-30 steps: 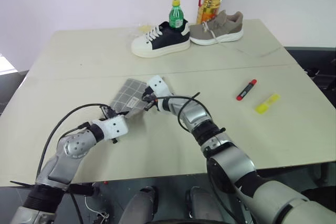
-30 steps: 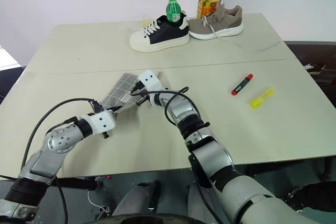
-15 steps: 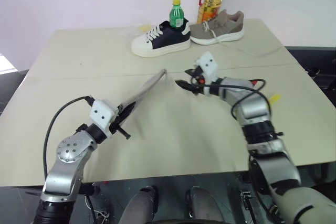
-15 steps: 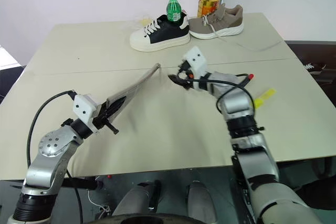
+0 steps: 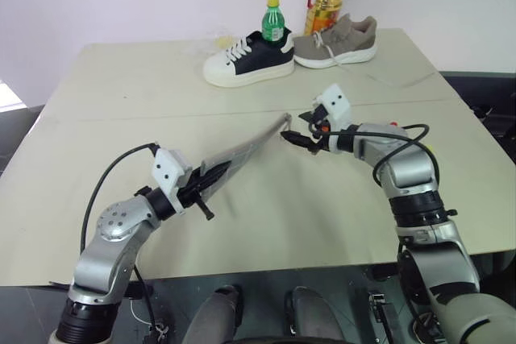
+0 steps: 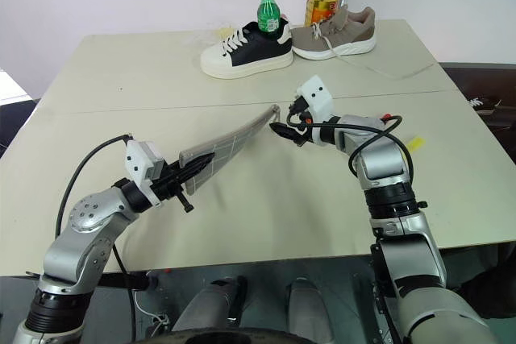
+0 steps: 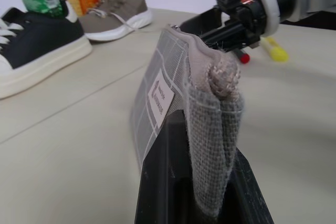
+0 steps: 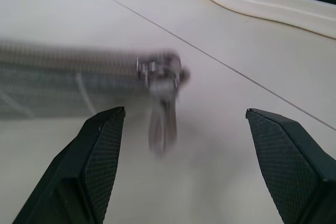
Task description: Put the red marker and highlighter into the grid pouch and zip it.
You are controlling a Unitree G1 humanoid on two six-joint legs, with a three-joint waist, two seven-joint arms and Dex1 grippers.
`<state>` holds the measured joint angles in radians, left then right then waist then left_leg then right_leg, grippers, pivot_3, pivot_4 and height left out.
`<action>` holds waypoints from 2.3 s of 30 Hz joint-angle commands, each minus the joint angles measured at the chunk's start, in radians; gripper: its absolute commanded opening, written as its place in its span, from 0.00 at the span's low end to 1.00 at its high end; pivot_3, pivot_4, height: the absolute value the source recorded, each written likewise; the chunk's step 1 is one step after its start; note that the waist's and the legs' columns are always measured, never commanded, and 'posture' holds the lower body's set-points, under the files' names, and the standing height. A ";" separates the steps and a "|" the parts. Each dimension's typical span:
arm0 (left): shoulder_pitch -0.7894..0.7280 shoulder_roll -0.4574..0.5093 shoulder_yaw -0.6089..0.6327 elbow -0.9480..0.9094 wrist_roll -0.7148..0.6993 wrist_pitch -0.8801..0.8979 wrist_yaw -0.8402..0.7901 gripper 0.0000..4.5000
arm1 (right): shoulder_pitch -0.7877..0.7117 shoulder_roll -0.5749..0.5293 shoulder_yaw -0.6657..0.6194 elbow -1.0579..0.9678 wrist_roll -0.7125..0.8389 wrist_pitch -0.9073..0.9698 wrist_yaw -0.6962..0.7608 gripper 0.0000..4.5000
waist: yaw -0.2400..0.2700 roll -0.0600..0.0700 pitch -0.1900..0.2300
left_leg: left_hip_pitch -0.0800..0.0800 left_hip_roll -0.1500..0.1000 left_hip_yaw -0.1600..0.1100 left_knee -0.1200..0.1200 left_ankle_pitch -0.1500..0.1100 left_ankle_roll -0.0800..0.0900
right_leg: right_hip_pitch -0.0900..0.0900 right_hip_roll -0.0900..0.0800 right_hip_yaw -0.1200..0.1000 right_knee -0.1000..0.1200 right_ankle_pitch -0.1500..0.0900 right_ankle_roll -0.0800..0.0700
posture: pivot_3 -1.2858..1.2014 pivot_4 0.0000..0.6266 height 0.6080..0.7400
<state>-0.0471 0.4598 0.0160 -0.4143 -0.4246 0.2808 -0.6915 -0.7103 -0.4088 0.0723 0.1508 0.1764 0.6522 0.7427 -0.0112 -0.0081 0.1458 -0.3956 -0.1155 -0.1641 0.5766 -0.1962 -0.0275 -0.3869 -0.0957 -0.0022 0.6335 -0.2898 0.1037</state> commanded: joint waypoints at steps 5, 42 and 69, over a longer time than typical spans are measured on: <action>-0.024 -0.003 -0.005 -0.007 0.016 -0.027 0.001 0.00 | 0.001 0.001 0.004 -0.123 0.036 0.047 -0.005 0.20 | 0.000 0.000 0.000 | -0.001 0.000 0.000 0.000 0.000 0.000 | 0.000 0.000 0.000 0.000 0.000 0.000 | 0.52 0.24 1.00; -0.370 -0.289 -0.209 0.581 0.392 -0.452 0.214 0.00 | 0.136 -0.292 -0.061 -0.520 0.133 0.271 0.065 0.52 | 0.024 -0.003 -0.001 | -0.008 0.000 -0.001 0.009 -0.001 0.001 | -0.002 0.001 -0.002 -0.002 0.005 0.006 | 0.52 0.24 1.00; -0.278 -0.234 -0.200 0.388 0.332 -0.383 0.126 0.00 | -0.069 -0.059 -0.394 0.345 0.005 0.283 -0.622 0.21 | 0.018 -0.001 -0.002 | -0.010 0.000 0.000 0.015 -0.001 0.003 | -0.001 0.003 -0.001 -0.001 0.008 0.004 | 0.52 0.24 1.00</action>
<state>-0.3206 0.2268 -0.1994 0.0152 -0.0788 -0.0949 -0.5669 -0.7588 -0.4773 -0.3054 0.4996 0.1697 0.9286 0.1325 0.0069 -0.0095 0.1443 -0.4055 -0.1150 -0.1637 0.5916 -0.1971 -0.0249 -0.3879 -0.0925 -0.0034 0.6328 -0.2823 0.1078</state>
